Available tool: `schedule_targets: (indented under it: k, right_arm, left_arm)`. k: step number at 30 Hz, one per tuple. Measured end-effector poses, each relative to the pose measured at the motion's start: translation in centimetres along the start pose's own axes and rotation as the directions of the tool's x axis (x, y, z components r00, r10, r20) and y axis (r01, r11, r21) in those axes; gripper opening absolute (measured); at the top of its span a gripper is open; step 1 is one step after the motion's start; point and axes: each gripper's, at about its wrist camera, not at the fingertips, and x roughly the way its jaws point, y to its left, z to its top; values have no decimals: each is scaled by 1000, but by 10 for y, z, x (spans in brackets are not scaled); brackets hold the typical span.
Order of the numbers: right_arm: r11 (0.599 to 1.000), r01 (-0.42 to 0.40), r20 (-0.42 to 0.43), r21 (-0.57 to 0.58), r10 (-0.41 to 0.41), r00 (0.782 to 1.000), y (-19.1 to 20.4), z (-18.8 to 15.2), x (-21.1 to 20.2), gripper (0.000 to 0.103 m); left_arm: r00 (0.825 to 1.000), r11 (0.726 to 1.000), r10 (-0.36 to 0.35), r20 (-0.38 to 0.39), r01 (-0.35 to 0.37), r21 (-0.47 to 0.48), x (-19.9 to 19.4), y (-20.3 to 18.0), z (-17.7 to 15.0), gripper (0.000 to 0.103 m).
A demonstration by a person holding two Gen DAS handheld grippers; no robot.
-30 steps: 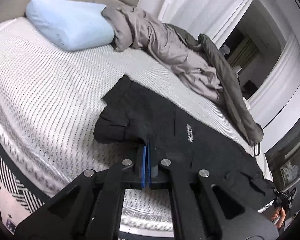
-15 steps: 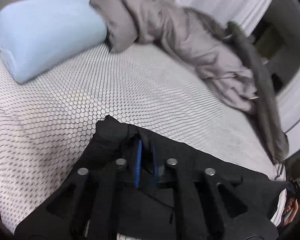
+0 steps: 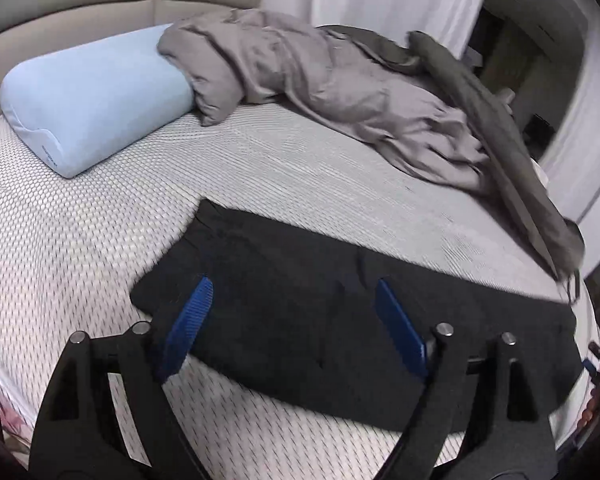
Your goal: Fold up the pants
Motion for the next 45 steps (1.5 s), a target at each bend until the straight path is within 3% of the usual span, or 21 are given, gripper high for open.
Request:
schedule_targets:
  k: [5, 8, 13, 15, 22, 26, 28, 32, 33, 36, 38, 41, 43, 45]
  right_arm:
    - [998, -53, 8, 21, 52, 999, -6, -42, -30, 92]
    - [997, -78, 16, 27, 78, 997, -10, -59, -31, 93]
    - [999, -19, 15, 31, 19, 1000, -18, -65, -22, 93]
    - [999, -23, 17, 39, 22, 1000, -18, -66, -23, 93]
    - [999, -43, -48, 6, 43, 998, -25, -69, -22, 93]
    - [997, -13, -26, 76, 15, 1000, -59, -66, -34, 93]
    - [986, -15, -39, 163, 21, 999, -81, -65, -33, 93]
    - [942, -155, -23, 297, 169, 985, -104, -59, -14, 88]
    - [943, -163, -13, 291, 174, 985, -103, -55, -7, 86]
    - [937, -140, 23, 319, 140, 990, -108, -43, 15, 61]
    - [920, -151, 24, 361, 152, 988, -112, -39, 26, 14]
    - [934, -136, 54, 331, 125, 991, -99, -37, 14, 4]
    - [956, -129, 118, 262, 101, 988, -85, -36, -13, 4]
    - [962, -106, 130, 253, 75, 989, -83, -40, -28, 4]
  left_arm:
    - [996, 996, -82, -21, 81, -37, -10, -23, -42, 83]
    - [997, 997, -77, -25, 76, -30, -4, -33, -66, 83]
    - [997, 996, -74, -33, 76, 39, -1, -62, -91, 83]
    - [999, 997, -41, -36, 43, 68, 0, -72, -95, 83]
    - [987, 998, -34, -158, 43, 55, 30, -71, -115, 83]
    - [985, 998, -6, -174, 17, 58, 40, -65, -116, 83]
    - [983, 999, -22, -183, 30, 38, 43, -60, -114, 83]
    - [982, 999, -11, -187, 16, 28, 48, -58, -114, 83]
    - [982, 1000, -7, -189, 13, 28, 50, -58, -113, 83]
    - [982, 999, -2, -191, 8, 31, 52, -57, -113, 83]
    - [982, 999, 1, -188, 6, 37, 53, -57, -112, 83]
    - [983, 999, 9, -185, -1, 48, 51, -53, -111, 83]
    - [985, 1000, 12, -174, -9, 17, 47, -44, -107, 83]
    - [985, 1000, -5, -174, 1, -27, 43, -32, -104, 83]
